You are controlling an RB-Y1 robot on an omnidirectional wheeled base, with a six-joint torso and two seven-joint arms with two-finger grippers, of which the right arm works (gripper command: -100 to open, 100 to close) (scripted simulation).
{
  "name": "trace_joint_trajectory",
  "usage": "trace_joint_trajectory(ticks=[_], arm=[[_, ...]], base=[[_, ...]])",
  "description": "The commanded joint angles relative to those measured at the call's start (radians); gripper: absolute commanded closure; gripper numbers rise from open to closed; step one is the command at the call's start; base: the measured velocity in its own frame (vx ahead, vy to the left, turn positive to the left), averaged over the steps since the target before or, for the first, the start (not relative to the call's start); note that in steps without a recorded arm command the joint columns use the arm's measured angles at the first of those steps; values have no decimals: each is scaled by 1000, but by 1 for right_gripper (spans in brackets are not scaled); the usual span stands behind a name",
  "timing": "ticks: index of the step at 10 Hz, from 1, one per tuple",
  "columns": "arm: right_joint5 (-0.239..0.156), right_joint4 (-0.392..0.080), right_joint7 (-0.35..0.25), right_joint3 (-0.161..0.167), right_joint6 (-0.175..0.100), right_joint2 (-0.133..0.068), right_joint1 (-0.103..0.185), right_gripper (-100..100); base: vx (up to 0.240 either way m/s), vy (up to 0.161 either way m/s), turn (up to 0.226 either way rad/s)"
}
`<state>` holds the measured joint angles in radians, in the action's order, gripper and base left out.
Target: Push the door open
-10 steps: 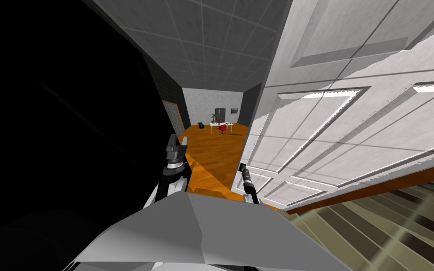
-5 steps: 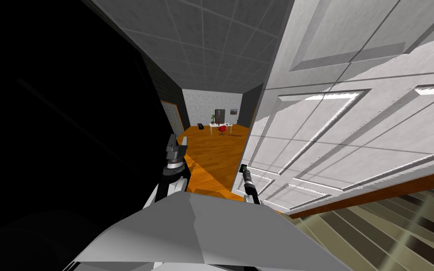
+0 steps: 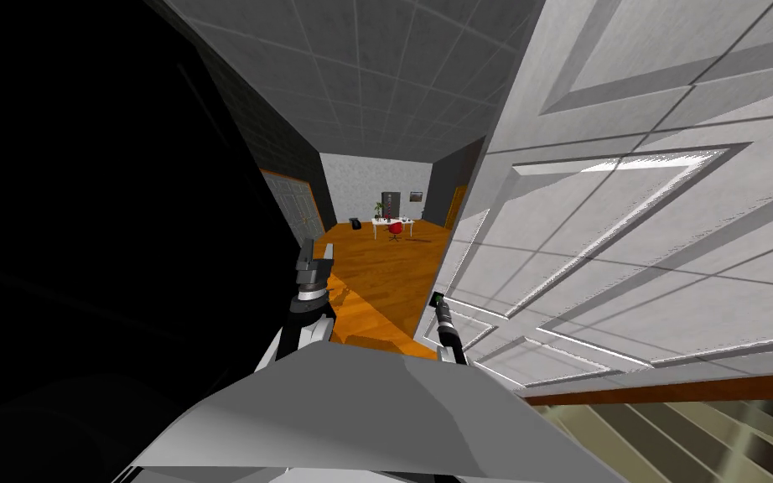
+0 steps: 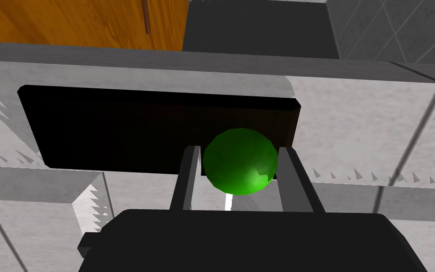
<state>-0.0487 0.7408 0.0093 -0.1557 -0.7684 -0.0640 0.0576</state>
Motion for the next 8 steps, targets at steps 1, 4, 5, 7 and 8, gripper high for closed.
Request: trace_joint_trajectory(ticks=[1,4,5,7,8], arm=[[-6,-31,-2,-13,-21,-16,15,100],[-20,-33,6,-38,-20,-23,16,100],[-32,-35,13,-60,-18,-29,17,100],[-44,-37,20,-82,-17,-33,18,100],[-44,-37,20,-82,-17,-33,18,100]], base=[[54,8,7],[138,22,-48],[205,16,-90],[222,65,-84],[124,6,-42]])
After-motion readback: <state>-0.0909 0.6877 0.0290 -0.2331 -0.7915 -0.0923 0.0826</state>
